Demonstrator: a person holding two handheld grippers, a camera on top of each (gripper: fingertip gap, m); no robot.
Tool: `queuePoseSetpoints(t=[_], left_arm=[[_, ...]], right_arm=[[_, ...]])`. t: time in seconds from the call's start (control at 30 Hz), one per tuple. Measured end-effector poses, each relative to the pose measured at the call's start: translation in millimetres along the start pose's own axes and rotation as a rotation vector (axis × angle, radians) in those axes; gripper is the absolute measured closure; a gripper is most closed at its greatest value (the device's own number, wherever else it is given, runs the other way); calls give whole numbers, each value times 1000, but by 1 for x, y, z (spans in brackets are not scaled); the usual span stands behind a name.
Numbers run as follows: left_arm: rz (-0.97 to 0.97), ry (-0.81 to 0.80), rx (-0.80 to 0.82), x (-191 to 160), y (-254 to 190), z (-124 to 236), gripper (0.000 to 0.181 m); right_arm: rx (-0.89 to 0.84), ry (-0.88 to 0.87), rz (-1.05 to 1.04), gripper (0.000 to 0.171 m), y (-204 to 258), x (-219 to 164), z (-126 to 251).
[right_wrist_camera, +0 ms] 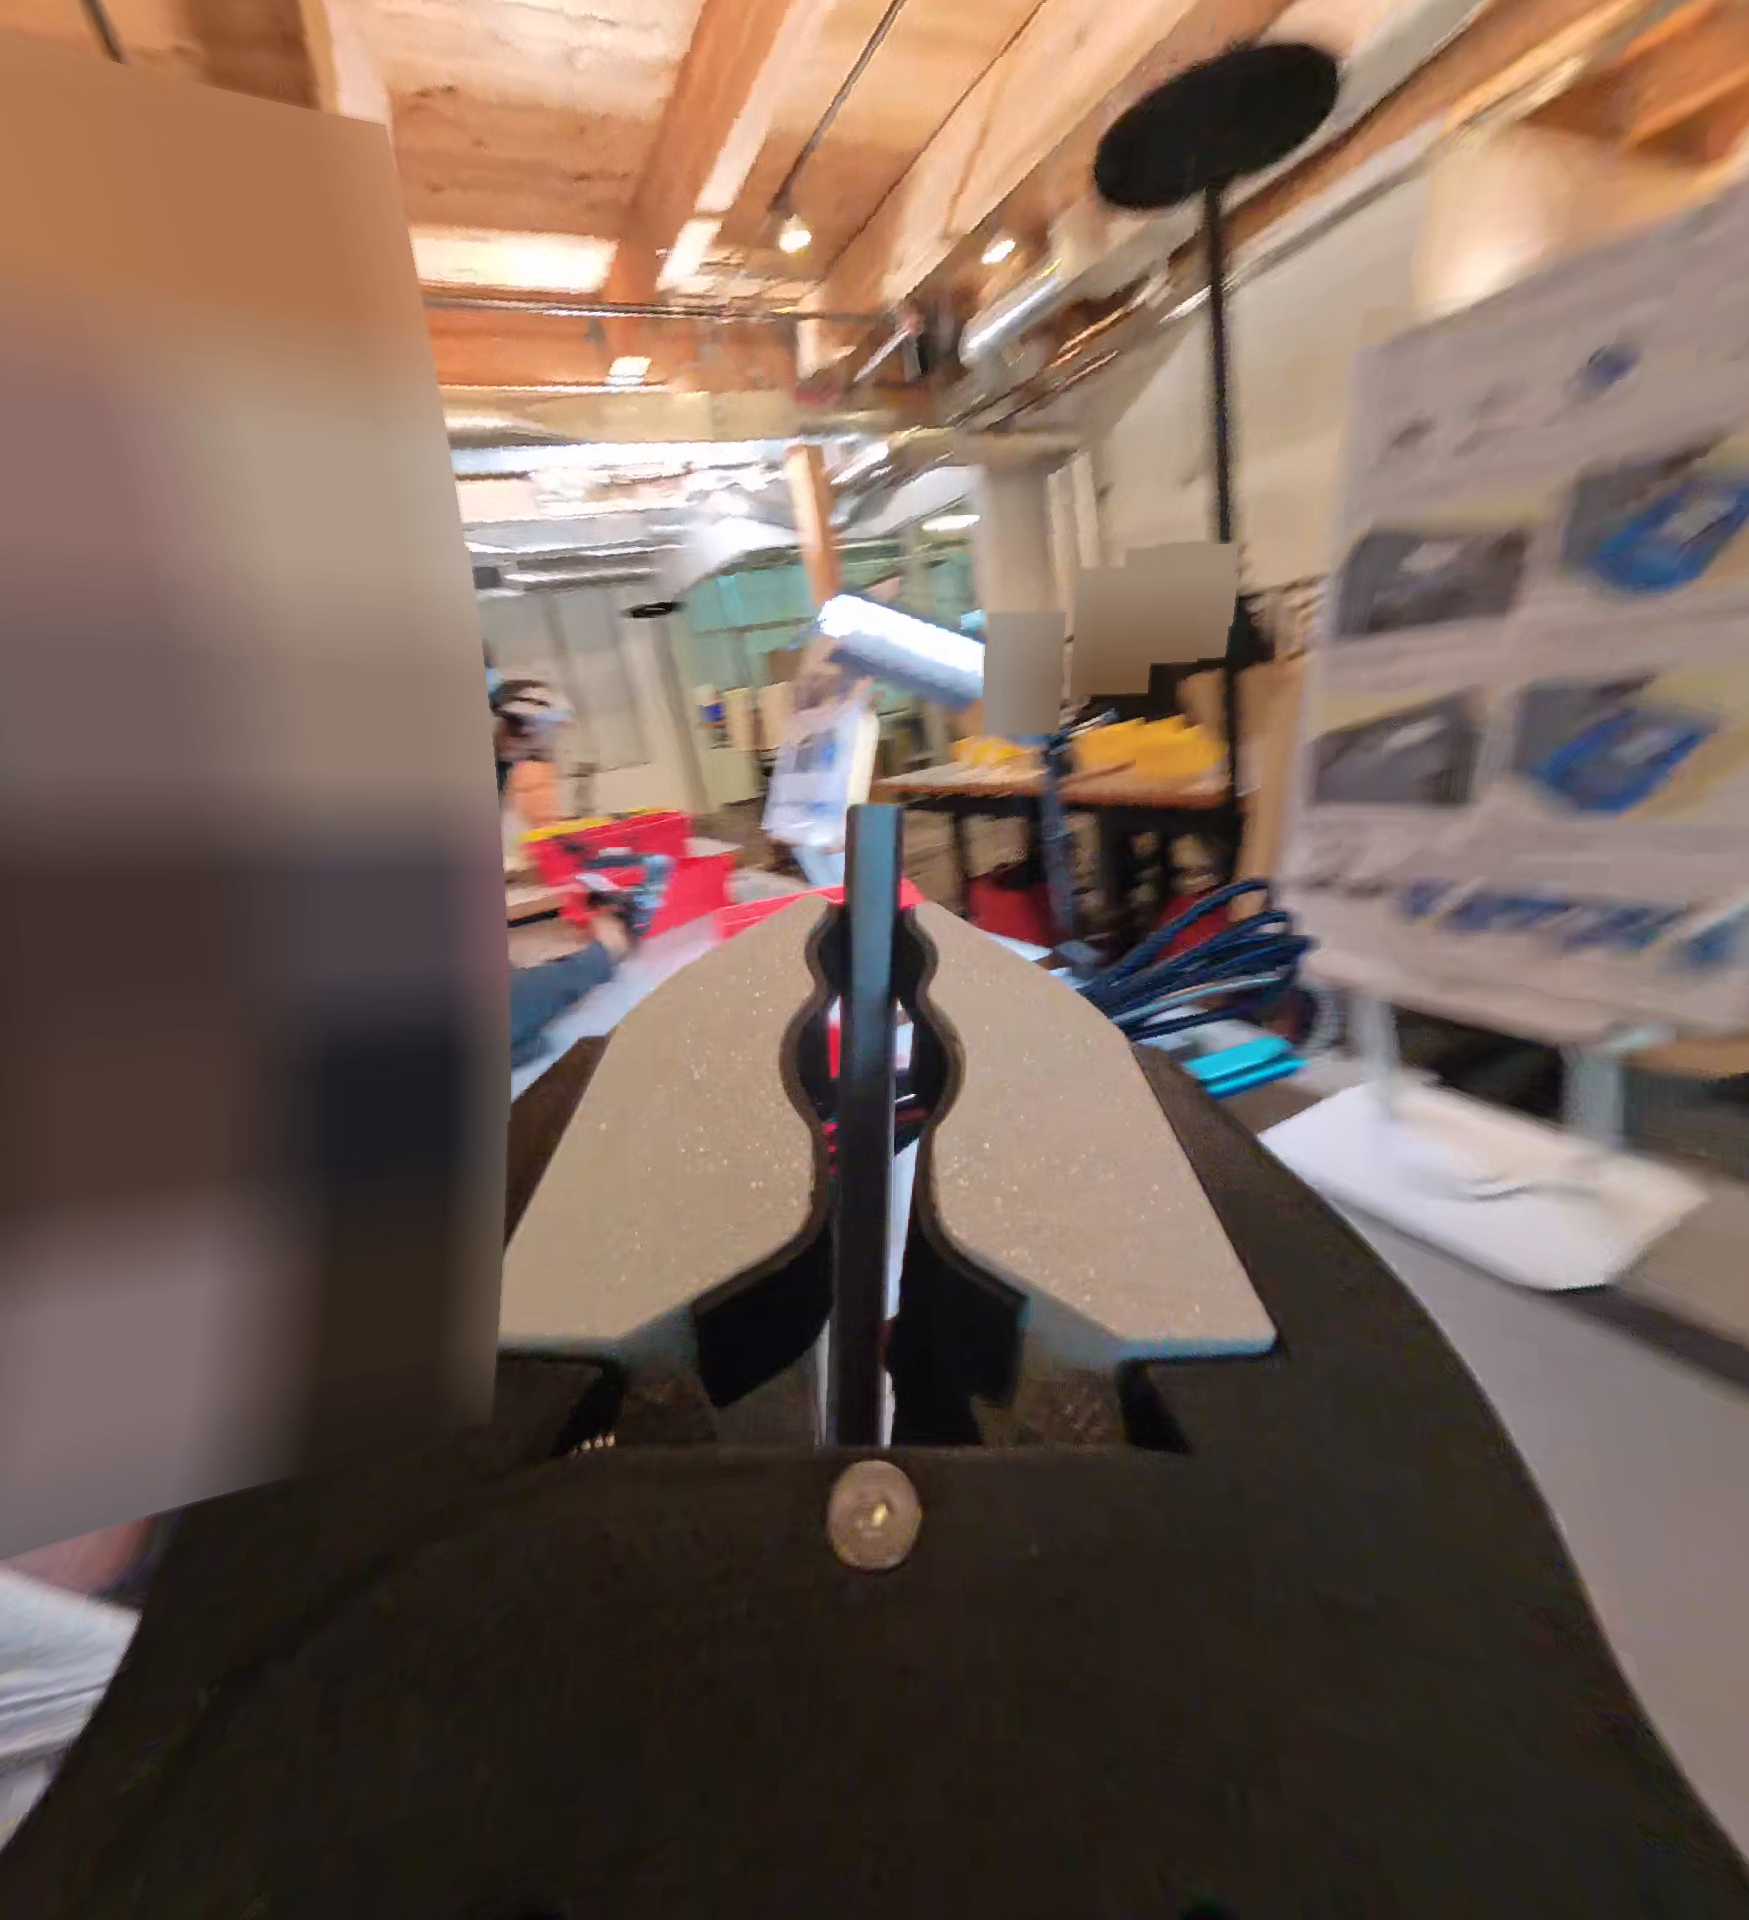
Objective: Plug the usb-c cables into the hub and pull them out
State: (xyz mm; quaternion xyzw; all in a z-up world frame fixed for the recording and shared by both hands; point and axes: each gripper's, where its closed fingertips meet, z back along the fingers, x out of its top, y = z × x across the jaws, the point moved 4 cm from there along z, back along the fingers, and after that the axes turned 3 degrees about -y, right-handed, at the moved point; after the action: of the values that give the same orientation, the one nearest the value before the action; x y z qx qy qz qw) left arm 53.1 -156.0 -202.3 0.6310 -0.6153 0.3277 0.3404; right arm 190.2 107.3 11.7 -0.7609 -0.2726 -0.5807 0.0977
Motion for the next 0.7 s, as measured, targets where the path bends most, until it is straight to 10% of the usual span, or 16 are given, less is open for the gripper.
queuePoseSetpoints(t=[0.33,0.7], left_arm=[[-5,6,43,-1,5,1,152],[1,19,60,-3,8,1,152]], right_arm=[[-693,37,897,162,-57,118,84],[-748,292,787,162,-132,27,150]])
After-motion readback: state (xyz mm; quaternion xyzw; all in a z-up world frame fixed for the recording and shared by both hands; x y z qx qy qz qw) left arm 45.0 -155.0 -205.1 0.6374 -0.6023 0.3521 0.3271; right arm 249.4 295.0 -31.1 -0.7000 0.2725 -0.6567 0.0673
